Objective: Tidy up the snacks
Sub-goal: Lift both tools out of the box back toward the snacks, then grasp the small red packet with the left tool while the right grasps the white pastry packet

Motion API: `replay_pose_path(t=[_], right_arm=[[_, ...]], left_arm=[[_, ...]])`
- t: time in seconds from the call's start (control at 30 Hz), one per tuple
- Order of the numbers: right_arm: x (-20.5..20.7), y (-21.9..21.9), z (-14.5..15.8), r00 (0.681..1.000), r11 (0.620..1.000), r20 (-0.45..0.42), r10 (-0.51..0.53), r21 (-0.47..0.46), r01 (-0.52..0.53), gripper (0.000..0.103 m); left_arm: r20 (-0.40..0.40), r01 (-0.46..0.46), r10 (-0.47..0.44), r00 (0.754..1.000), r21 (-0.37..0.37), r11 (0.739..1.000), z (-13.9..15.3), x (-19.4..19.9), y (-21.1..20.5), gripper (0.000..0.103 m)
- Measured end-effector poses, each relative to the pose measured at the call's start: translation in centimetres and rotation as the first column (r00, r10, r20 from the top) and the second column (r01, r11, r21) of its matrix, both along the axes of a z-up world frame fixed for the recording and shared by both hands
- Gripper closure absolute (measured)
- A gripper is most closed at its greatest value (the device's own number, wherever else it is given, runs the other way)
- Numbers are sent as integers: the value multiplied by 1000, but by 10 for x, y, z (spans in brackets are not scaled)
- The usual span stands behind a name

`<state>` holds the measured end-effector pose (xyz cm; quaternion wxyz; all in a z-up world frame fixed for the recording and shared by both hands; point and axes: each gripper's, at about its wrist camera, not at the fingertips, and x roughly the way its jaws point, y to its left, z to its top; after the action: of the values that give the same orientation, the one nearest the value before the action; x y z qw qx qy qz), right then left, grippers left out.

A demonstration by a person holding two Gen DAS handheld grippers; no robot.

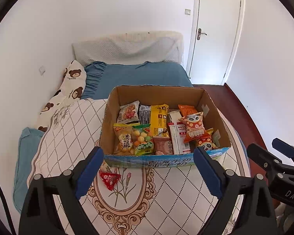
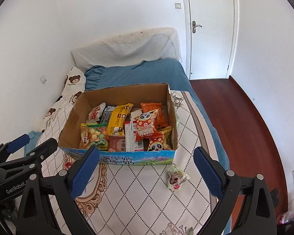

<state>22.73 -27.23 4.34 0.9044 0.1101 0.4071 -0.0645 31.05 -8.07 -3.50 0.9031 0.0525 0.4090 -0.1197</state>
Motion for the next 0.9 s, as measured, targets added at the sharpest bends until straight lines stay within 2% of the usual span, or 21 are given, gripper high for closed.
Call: replay_pose_path(t=[0.07, 0.17, 0.2, 0.23, 0.27, 0.43, 0.57, 0.63, 0.73, 0.83, 0.9], right_arm=[[0, -10, -10, 1000, 998, -15, -10, 64, 11, 5], [4, -32, -43, 994, 990, -91, -54, 123, 65, 7], [6, -38, -55, 991, 987, -119, -62, 140, 78, 18], [7, -46, -69, 986, 982, -151, -66, 166, 91, 34], [9, -54, -86, 981, 977, -185, -64, 190, 100, 37], [16, -80, -144, 953, 958, -286, -103, 229, 172, 37], [32, -97, -185, 929, 948, -346, -130, 232, 219, 37], [42, -102, -205, 916, 944, -378, -135, 233, 235, 37], [54, -101, -226, 902, 947, -412, -127, 222, 234, 37], [64, -91, -235, 903, 959, -419, -99, 201, 198, 47], [66, -85, -236, 908, 964, -412, -77, 202, 173, 50]], left_arm=[[-16, -10, 10, 1000, 2, 1000, -5, 3, 1, 9], [-52, -37, 38, 998, 7, 999, -19, 8, 7, 9], [-63, -46, 46, 997, 8, 999, -24, 10, 9, 9], [-81, -59, 59, 995, 12, 998, -32, 13, 12, 9], [-94, -69, 70, 993, 18, 997, -38, 14, 14, 9], [-193, -128, 140, 971, 74, 989, -87, 25, 31, 9], [-276, -178, 206, 939, 123, 976, -126, 32, 47, 9], [-315, -212, 254, 914, 163, 964, -147, 34, 58, 9], [-350, -231, 286, 892, 192, 954, -166, 33, 72, 9], [-388, -257, 316, 866, 197, 946, -180, 35, 88, 9], [-398, -253, 315, 862, 200, 946, -184, 38, 92, 9]])
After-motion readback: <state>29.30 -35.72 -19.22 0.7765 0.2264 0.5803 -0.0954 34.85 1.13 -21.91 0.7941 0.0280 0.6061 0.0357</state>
